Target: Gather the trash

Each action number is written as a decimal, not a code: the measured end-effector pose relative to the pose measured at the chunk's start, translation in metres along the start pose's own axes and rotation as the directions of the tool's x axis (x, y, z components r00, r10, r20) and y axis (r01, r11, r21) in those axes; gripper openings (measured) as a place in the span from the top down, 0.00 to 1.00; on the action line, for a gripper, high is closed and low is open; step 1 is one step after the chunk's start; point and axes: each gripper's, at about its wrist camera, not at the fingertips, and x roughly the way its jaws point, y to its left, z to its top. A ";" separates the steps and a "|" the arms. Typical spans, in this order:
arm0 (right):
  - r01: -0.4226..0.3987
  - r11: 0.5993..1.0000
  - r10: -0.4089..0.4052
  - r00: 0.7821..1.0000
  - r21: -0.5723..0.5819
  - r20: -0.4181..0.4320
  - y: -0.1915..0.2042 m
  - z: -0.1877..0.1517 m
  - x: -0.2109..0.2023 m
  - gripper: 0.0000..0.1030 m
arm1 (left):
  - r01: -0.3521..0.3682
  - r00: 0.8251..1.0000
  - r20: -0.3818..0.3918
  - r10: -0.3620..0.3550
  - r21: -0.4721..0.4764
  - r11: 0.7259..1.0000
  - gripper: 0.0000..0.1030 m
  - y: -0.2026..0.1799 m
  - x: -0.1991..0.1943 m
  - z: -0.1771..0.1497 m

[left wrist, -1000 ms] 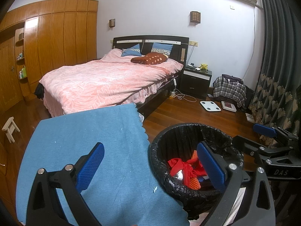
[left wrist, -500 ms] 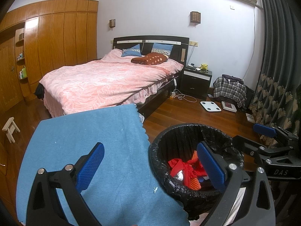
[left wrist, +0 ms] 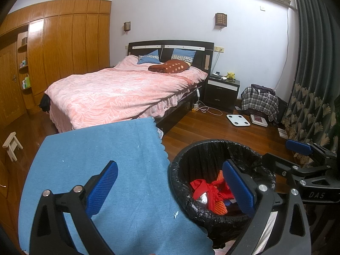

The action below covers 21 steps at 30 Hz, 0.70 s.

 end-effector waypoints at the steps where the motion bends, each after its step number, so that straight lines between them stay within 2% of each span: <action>1: 0.000 1.000 0.000 1.000 0.000 -0.001 0.000 0.000 0.000 0.06 | 0.000 1.000 0.000 0.000 0.001 1.000 0.06 0.000 0.000 0.000; 21: 0.000 1.000 0.000 1.000 0.000 -0.005 0.003 -0.002 -0.002 0.06 | -0.002 1.000 -0.002 0.002 0.000 1.000 0.06 0.001 0.000 0.000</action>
